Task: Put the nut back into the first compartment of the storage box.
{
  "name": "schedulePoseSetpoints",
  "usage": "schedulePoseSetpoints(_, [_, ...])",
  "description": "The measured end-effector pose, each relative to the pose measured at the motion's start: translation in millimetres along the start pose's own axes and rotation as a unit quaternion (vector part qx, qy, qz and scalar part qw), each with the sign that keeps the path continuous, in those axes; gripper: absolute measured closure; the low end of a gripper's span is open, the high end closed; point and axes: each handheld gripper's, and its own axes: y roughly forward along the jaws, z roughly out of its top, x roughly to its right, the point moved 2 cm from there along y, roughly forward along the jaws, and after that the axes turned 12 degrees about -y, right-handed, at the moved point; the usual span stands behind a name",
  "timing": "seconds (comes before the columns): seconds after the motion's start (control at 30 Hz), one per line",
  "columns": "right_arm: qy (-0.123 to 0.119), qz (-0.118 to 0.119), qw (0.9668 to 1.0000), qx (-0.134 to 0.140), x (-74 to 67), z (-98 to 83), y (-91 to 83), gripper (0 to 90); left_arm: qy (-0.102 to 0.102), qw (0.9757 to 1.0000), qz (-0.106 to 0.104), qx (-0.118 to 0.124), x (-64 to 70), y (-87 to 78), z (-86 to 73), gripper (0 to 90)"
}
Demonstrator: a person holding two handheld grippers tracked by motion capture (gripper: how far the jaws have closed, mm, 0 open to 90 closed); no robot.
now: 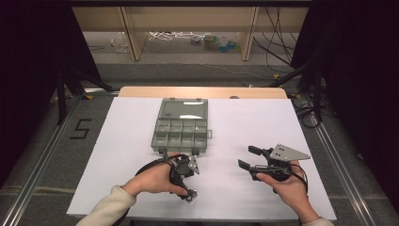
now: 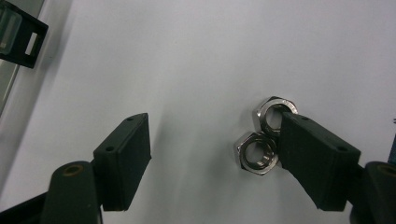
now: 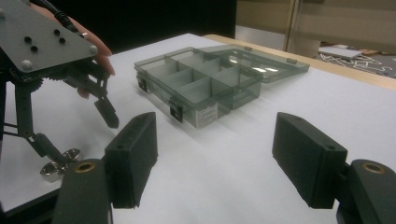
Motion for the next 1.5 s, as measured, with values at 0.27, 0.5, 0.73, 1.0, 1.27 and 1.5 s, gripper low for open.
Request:
schedulePoseSetpoints(0.27, [-0.008,-0.002,0.9999,0.005,1.1,0.3,0.7,31.9,0.002,0.9998,0.008,-0.018,-1.3,1.9,-0.4,27.1])
schedulePoseSetpoints(0.5, [0.001,0.0,1.0,0.002,-0.7,-0.3,1.0,32.1,-0.001,0.9996,0.002,-0.026,-1.0,1.3,-1.0,30.2])
schedulePoseSetpoints(0.73, [-0.008,-0.005,0.9999,-0.007,1.6,-0.6,-1.0,32.4,0.003,0.9992,-0.009,-0.038,-2.7,0.3,-2.7,39.0])
schedulePoseSetpoints(1.0, [-0.007,0.001,0.9999,0.012,1.1,-1.8,3.6,32.8,0.013,0.9984,-0.003,-0.055,-0.3,5.1,-3.0,43.5])
schedulePoseSetpoints(1.27, [0.004,0.006,1.0,0.004,0.3,-2.2,2.8,33.1,0.035,0.9969,-0.002,-0.07,3.0,5.3,0.4,51.0])
schedulePoseSetpoints(1.5, [-0.002,0.002,1.0,-0.003,1.9,-2.9,1.6,33.2,0.039,0.9961,-0.005,-0.079,6.1,5.0,2.0,59.0])
